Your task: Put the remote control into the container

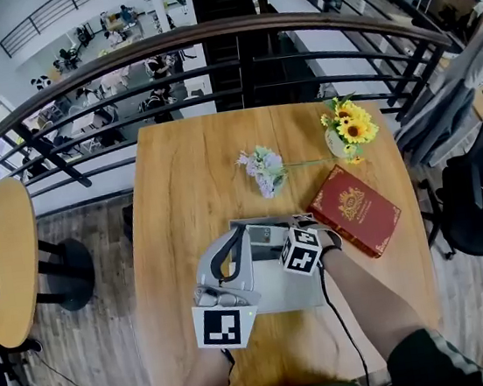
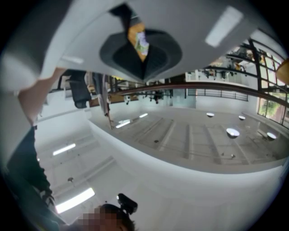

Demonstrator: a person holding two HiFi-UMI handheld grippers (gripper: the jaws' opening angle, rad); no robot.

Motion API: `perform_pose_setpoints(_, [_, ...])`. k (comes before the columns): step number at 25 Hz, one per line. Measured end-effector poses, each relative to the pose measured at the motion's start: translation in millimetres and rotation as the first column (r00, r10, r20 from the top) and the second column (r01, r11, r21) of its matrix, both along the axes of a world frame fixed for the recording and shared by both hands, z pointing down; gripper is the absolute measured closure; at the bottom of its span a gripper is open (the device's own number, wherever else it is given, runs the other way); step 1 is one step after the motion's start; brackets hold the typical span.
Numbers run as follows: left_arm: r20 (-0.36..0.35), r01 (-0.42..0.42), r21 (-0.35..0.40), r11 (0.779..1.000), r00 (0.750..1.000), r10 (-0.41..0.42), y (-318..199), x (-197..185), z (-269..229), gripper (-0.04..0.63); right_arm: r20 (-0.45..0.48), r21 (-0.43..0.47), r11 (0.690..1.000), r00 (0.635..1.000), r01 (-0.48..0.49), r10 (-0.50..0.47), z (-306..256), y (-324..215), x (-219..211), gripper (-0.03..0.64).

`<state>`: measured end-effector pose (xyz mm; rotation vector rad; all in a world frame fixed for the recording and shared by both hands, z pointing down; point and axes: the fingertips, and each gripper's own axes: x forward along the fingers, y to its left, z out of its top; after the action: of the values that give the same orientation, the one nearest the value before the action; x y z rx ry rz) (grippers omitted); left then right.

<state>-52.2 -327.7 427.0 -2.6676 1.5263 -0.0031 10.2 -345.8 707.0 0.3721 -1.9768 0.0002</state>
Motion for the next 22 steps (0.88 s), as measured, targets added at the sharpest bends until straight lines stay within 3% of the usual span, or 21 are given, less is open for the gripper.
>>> perform_pose_setpoints(10, [0.019, -0.025, 0.047, 0.999, 1.0, 0.025, 23, 8, -27, 0.6, 0.03, 0.072, 0.997, 0.999, -0.024, 0.022, -35, 12, 2, 0.322])
perform_pose_setpoints(22, [0.03, -0.029, 0.089, 0.996, 0.999, 0.026, 59, 11, -59, 0.6, 0.142, 0.13, 0.988, 0.988, -0.084, 0.065, -98, 34, -1, 0.322])
